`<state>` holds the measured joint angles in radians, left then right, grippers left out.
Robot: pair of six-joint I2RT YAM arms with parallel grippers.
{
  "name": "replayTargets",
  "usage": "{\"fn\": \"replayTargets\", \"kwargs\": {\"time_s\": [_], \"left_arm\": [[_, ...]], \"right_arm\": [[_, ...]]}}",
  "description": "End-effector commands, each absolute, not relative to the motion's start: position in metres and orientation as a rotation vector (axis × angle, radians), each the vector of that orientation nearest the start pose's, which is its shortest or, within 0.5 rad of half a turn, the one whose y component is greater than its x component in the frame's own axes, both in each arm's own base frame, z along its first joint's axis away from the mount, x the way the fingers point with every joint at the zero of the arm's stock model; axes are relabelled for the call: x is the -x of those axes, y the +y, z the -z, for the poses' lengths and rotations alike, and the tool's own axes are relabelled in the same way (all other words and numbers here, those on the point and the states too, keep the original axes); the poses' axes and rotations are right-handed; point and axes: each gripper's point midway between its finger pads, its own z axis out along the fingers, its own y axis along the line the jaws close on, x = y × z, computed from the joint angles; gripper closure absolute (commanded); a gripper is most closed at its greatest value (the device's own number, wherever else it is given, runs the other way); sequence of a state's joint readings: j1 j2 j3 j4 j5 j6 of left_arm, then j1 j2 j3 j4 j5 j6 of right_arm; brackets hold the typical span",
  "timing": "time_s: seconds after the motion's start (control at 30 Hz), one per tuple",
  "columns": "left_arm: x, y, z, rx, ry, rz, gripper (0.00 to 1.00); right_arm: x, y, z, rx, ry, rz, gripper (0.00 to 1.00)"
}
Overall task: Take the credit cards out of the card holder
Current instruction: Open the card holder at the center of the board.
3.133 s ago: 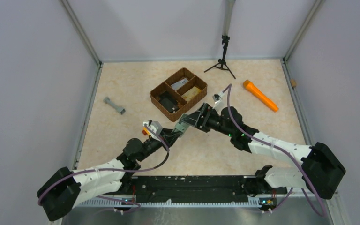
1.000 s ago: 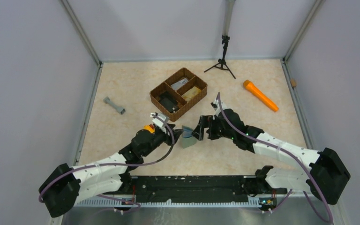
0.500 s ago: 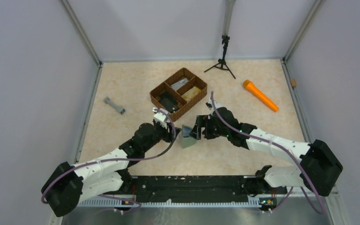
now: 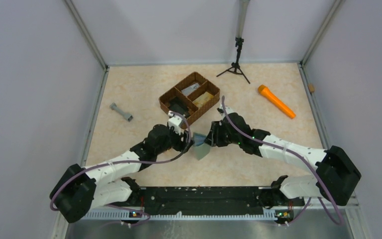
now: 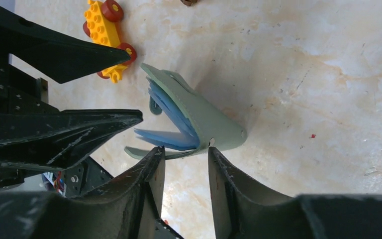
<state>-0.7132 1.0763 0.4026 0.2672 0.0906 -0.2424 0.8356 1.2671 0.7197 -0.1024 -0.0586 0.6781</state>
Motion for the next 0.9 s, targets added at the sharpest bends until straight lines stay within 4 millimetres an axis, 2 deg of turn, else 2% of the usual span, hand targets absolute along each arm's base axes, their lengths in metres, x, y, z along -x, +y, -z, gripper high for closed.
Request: {"fn": "replayTargets", "kwargs": {"time_s": [0.0, 0.13, 0.3, 0.47, 0.53, 0.6, 0.73, 0.8, 0.87], "left_arm": [[-0.244, -0.250, -0.112, -0.541, 1.995, 0.737, 0.34], [-0.249, -0.253, -0.099, -0.538, 2.059, 0.734, 0.37], [-0.250, -0.256, -0.091, -0.551, 2.102, 0.744, 0.45], [-0.241, -0.258, -0.095, -0.570, 2.087, 0.816, 0.38], [-0.237, -0.257, -0.097, -0.582, 2.073, 0.826, 0.38], [-0.237, -0.254, -0.097, -0.584, 2.062, 0.824, 0.46], [-0.232, -0.255, -0.091, -0.617, 2.092, 0.837, 0.83], [-0.228, -0.259, -0.085, -0.657, 2.126, 0.856, 0.90], [-0.224, -0.264, -0.082, -0.688, 2.156, 0.889, 0.90]], "right_arm": [[-0.218, 0.293, -0.131, 0.250, 2.318, -0.840, 0.65], [-0.216, 0.293, -0.133, 0.272, 2.315, -0.845, 0.71], [-0.216, 0.292, -0.136, 0.280, 2.313, -0.838, 0.74], [-0.218, 0.288, -0.138, 0.278, 2.310, -0.808, 0.76], [-0.219, 0.287, -0.139, 0.288, 2.308, -0.801, 0.76], [-0.219, 0.287, -0.139, 0.296, 2.305, -0.797, 0.78], [-0.219, 0.284, -0.138, 0.307, 2.309, -0.773, 0.81], [-0.221, 0.281, -0.139, 0.307, 2.307, -0.745, 0.80], [-0.225, 0.277, -0.142, 0.306, 2.296, -0.710, 0.79]]}}
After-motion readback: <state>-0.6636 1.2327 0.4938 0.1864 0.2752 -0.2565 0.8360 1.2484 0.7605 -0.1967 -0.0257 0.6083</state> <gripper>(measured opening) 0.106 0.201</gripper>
